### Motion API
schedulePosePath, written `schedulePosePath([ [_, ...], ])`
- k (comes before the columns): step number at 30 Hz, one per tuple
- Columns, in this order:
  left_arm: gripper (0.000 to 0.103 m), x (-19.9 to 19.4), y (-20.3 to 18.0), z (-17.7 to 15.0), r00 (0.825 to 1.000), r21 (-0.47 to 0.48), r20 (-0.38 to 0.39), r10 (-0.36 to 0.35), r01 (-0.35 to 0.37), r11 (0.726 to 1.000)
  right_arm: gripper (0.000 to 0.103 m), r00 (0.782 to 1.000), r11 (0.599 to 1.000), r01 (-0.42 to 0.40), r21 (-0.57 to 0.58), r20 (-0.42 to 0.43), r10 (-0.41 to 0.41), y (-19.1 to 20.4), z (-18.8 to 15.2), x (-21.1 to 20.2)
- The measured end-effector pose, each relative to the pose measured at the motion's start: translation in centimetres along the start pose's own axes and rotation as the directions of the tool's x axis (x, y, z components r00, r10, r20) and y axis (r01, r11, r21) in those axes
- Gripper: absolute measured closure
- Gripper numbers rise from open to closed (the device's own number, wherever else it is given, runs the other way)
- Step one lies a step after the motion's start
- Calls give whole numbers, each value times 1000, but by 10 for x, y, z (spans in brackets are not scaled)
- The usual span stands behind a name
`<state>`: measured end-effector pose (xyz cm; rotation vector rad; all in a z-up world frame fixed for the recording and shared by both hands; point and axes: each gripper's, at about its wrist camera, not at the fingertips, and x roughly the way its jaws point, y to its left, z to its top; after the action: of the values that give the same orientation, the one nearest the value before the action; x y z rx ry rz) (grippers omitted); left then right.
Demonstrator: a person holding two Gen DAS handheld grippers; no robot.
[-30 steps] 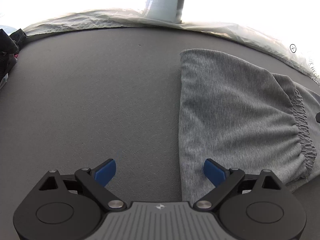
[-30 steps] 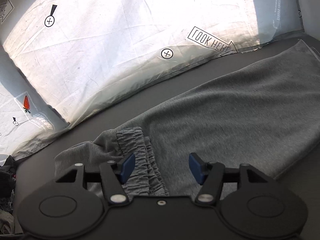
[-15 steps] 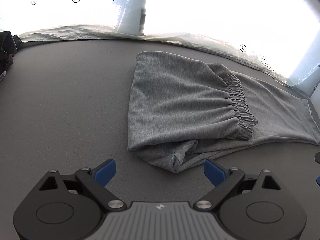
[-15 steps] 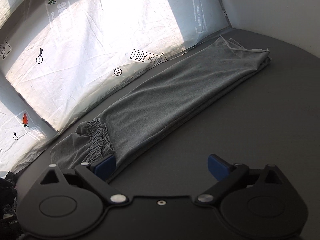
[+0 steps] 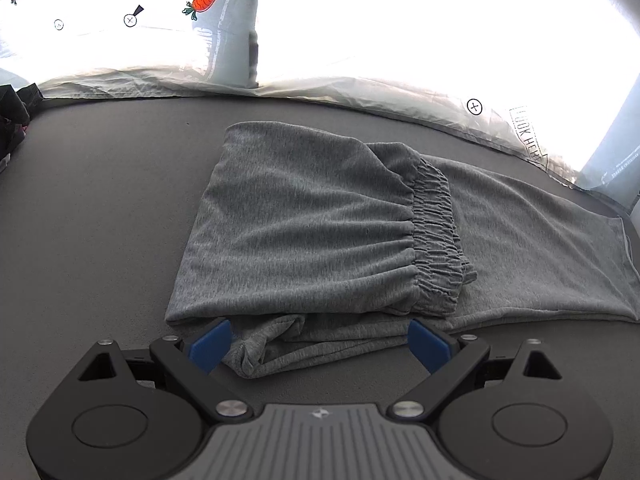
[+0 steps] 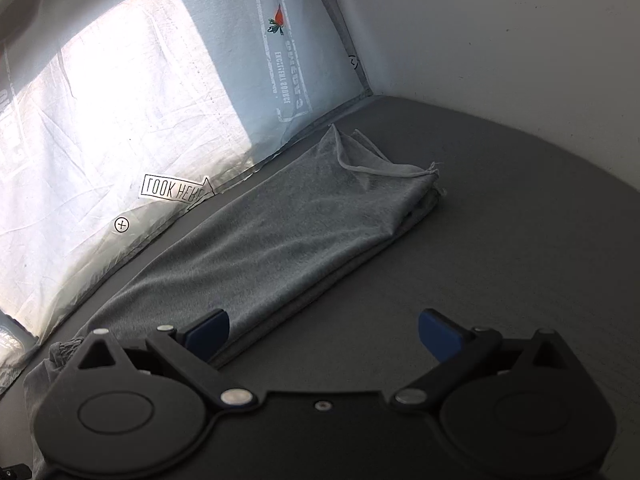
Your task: Fold clothes
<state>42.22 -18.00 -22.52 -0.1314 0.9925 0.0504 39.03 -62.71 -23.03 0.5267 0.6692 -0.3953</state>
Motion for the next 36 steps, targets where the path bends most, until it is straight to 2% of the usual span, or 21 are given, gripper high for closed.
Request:
schedulePosePath([
  [6,8,44,-22,35,997,41,1,81,-81,996,1,987,989,149,2,57,-149,-43,39,64],
  [9,8,64,-30,49,991,23,-2,137,-137,990,1,972,973,217,-80,110,-208,-47,49,87],
  [12,8,80,-38,57,987,35,-6,160,-160,987,1,963,945,254,-206,144,-228,-43,51,103],
  [15,8,97,-49,58,980,88,-34,194,-191,978,2,972,949,213,-232,146,-183,-43,52,112],
  [17,8,106,-54,55,975,118,-47,219,-212,970,9,979,959,184,-218,129,-158,-42,53,117],
  [19,5,110,-57,54,968,110,-41,246,-240,964,13,977,957,194,-214,134,-168,-40,53,117],
  [20,3,112,-56,55,967,100,-46,251,-246,964,19,974,954,205,-219,142,-177,-39,52,117],
  [23,0,114,-49,56,967,57,-72,245,-242,969,29,975,956,199,-216,139,-171,-37,55,117],
  [24,0,115,-44,56,970,26,-82,228,-227,974,37,977,958,190,-216,134,-163,-36,56,117],
  [25,0,116,-40,55,973,-6,-92,210,-212,977,45,982,961,166,-221,127,-140,-34,58,116],
  [26,0,116,-35,55,976,-39,-100,192,-196,980,59,986,966,140,-217,118,-116,-33,59,117],
  [27,0,117,-30,54,979,-71,-109,173,-181,981,65,989,972,123,-199,110,-102,-34,61,117],
  [28,0,117,-30,54,979,-76,-111,170,-179,981,69,991,978,106,-182,103,-89,-34,63,116],
  [29,0,117,-30,54,979,-74,-111,171,-179,981,81,994,986,78,-149,92,-65,-36,65,116],
  [30,0,117,-31,55,979,-72,-112,171,-180,981,95,997,999,-4,-44,71,7,-45,67,118],
  [31,0,117,-31,55,979,-71,-113,172,-181,981,95,995,994,-84,63,58,80,-55,70,119],
  [32,0,117,-32,55,978,-69,-114,173,-181,981,95,986,970,-166,178,55,158,-65,71,121],
  [33,0,117,-32,55,978,-67,-114,173,-182,981,96,967,914,-256,316,71,246,-77,69,126],
  [36,0,118,-28,57,981,-77,-125,151,-161,984,96,909,764,-408,499,150,388,-85,63,132],
])
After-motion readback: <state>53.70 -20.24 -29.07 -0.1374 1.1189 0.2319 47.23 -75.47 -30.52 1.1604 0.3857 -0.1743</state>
